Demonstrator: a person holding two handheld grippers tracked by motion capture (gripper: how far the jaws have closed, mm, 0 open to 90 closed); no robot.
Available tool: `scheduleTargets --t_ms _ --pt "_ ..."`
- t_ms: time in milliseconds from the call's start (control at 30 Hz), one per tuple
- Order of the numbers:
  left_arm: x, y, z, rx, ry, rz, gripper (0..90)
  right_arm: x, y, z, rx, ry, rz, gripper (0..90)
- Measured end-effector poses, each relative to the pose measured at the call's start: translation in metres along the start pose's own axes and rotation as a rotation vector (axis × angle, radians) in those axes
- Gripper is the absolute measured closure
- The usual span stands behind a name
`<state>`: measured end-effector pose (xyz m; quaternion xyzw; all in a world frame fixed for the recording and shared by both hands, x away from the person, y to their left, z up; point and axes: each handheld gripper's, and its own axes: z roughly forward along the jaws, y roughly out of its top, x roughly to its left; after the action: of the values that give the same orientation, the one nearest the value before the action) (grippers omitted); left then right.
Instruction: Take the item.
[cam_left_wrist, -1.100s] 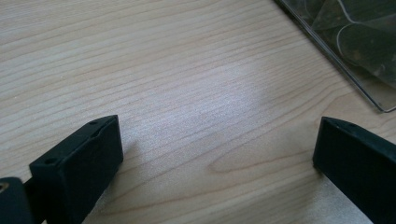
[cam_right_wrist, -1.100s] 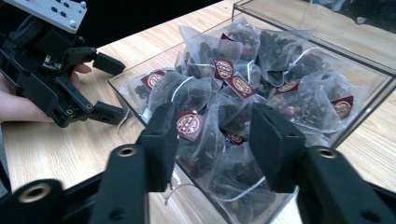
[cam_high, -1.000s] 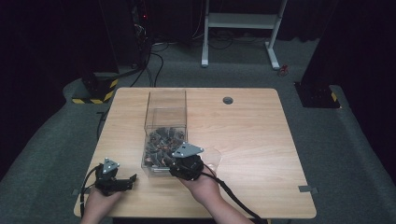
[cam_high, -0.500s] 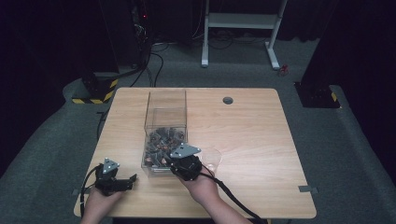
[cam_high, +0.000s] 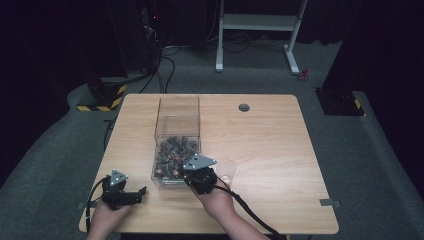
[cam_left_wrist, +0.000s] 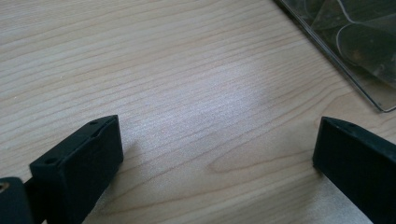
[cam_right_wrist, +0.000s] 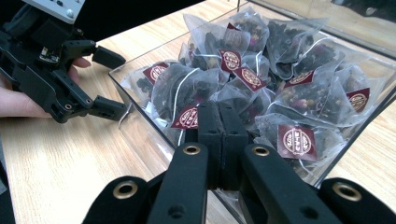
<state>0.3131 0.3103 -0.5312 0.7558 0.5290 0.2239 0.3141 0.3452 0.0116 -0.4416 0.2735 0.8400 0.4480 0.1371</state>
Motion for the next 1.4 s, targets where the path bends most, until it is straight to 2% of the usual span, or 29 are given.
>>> scheduleTargets --t_ms 1233,1400 --pt "0.000 0.000 0.000 -0.001 0.000 0.000 1.9 -0.001 0.011 -0.024 -0.115 -0.017 0.019 90.0" --pt "0.000 0.000 0.000 0.000 0.000 0.002 1.9 -0.001 0.012 -0.026 -0.118 -0.022 0.019 90.0"
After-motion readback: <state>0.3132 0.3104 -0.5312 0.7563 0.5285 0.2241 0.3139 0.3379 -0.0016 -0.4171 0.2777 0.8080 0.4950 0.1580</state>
